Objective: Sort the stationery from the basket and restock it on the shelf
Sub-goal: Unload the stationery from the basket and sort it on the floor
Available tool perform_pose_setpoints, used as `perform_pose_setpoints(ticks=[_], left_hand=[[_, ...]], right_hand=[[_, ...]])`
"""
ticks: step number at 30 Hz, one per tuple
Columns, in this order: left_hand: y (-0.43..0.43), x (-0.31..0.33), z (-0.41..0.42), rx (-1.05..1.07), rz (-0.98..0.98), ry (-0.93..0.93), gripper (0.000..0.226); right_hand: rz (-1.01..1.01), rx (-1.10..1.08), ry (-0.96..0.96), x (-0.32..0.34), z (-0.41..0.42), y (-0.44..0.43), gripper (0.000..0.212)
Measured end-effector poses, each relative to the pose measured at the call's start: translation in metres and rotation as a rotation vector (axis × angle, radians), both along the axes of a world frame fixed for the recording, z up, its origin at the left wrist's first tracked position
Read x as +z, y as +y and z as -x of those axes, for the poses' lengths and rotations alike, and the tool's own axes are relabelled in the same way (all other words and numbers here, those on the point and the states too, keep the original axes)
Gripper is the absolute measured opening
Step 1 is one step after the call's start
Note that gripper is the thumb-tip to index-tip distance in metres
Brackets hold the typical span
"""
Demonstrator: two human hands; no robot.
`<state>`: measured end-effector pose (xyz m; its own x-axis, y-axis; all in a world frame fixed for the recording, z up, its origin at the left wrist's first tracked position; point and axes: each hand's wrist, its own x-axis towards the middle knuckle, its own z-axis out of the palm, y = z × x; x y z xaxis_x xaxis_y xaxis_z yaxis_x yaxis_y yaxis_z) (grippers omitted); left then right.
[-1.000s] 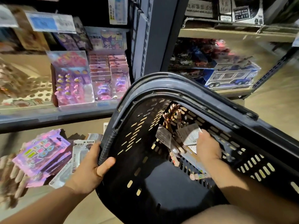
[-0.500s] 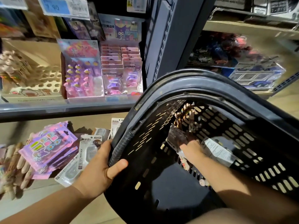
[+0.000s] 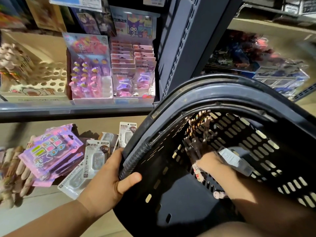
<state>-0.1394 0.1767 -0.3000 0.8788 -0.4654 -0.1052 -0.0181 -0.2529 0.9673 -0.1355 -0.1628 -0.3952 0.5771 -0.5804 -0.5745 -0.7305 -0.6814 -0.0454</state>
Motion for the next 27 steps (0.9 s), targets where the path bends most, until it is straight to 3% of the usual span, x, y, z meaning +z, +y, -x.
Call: perform_pose_setpoints(ticks=[4, 8, 11, 14, 19, 27], left_hand=[[0.000, 0.000, 0.002, -0.001, 0.021, 0.026, 0.085], [0.001, -0.004, 0.002, 0.005, 0.006, 0.043, 0.088], [0.002, -0.005, 0.001, 0.015, -0.004, 0.061, 0.090], [0.001, -0.003, 0.001, 0.012, -0.022, 0.063, 0.091], [0.002, -0.002, 0.001, 0.003, -0.055, 0.066, 0.091], [0.003, -0.005, 0.000, -0.011, -0.054, 0.079, 0.091]], right_hand=[[0.007, 0.038, 0.048, 0.014, 0.016, 0.003, 0.050], [-0.057, 0.034, 0.069, 0.001, 0.018, 0.000, 0.086], [0.018, 0.102, 0.143, -0.001, 0.013, 0.000, 0.106], [0.119, 0.160, 0.175, 0.000, 0.009, 0.002, 0.094], [0.154, 0.194, 0.149, 0.007, 0.008, 0.001, 0.043], [0.001, 0.113, 0.052, 0.012, 0.012, 0.008, 0.050]])
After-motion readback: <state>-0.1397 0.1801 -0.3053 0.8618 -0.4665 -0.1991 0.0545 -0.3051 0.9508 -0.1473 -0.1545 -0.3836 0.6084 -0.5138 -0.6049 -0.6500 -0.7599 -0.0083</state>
